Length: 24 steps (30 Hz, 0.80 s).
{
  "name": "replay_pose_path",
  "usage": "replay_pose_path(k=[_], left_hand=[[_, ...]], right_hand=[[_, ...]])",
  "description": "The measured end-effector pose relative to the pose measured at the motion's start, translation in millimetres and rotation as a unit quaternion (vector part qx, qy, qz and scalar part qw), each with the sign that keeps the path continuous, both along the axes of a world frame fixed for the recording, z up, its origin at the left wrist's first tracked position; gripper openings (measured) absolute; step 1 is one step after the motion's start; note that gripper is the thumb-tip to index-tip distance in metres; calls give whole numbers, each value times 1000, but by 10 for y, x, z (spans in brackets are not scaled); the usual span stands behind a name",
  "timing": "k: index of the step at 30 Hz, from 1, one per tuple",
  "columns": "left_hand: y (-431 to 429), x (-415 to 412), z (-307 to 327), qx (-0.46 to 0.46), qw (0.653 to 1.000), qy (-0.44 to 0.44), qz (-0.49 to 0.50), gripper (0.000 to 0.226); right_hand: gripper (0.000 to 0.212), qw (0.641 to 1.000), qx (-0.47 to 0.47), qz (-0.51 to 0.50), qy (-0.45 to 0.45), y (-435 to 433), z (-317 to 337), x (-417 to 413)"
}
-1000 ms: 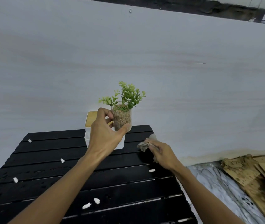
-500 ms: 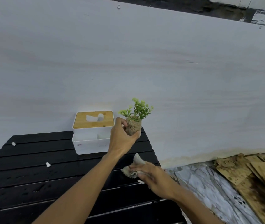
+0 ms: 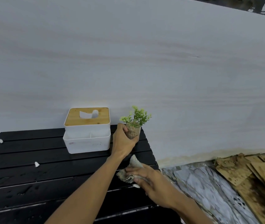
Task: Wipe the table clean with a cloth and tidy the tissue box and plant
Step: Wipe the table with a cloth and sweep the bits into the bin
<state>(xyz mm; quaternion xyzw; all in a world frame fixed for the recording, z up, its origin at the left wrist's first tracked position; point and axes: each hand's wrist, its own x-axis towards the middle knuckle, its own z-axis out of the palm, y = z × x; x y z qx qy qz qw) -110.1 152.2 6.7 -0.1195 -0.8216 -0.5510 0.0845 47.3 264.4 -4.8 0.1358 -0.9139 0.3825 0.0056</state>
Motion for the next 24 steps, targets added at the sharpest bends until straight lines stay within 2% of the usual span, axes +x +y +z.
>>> replay_pose_path(k=[16,20,24], left_hand=[[-33,68,-18,0,1000,-30,2,54],[-229,383,115,13,999,-38,-31,38],[-742,769,314,17,998,22,-55,24]], right_hand=[[31,999,-18,-4,27,6,-45,-9],[30,997,-61,-42,17,-12,-56,20],[30,987,-123,-108,0,-105,7,-42]])
